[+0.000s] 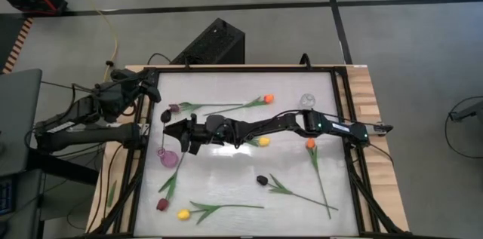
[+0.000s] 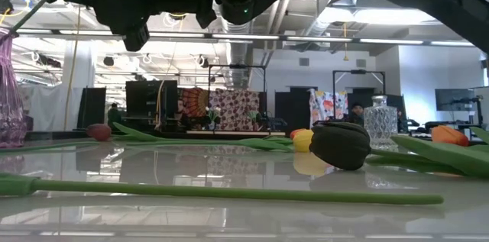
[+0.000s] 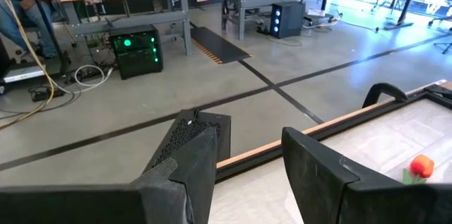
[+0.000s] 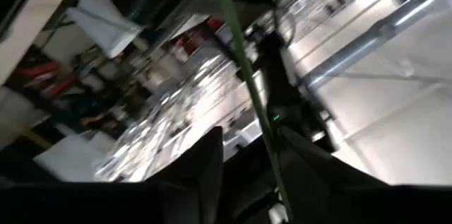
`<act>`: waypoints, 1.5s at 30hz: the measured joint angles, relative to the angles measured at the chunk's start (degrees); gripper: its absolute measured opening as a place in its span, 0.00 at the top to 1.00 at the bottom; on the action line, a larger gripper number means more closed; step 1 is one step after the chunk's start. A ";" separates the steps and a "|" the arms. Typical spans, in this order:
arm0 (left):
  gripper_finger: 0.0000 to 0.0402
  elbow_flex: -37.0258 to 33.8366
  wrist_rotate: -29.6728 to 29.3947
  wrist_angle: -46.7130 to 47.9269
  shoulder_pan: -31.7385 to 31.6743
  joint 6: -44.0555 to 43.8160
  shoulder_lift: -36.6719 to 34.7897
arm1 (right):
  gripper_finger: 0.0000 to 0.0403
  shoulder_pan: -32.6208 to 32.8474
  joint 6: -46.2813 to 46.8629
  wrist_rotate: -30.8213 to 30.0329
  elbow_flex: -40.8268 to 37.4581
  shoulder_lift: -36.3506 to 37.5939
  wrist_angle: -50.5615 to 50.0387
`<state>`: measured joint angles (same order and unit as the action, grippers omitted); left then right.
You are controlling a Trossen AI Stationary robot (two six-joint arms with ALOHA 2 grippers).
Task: Sort flowers into vase by color
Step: Put the top black tulip into the purple vase, then put the black tulip into the purple vase
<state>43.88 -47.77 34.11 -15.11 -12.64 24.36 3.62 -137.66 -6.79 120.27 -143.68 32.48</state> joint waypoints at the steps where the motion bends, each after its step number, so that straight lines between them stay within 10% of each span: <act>1: 0.63 0.00 0.00 0.02 0.00 0.00 0.00 | 0.59 0.00 0.97 -1.48 0.00 0.00 0.01; 14: 0.63 0.00 0.00 0.05 0.02 0.98 0.02 | 0.52 1.55 47.04 -9.46 0.00 13.81 -43.10; 28: 0.63 0.00 0.01 2.64 0.01 1.39 0.00 | 0.66 -12.93 107.91 27.30 -2.18 32.48 -109.20; 45: 0.63 -0.02 3.88 7.17 0.02 3.43 0.02 | 0.82 1.21 151.42 21.75 -47.15 54.73 -95.55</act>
<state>43.86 -43.89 41.28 -15.09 -9.21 24.38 4.83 13.76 14.95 73.12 -88.95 -63.07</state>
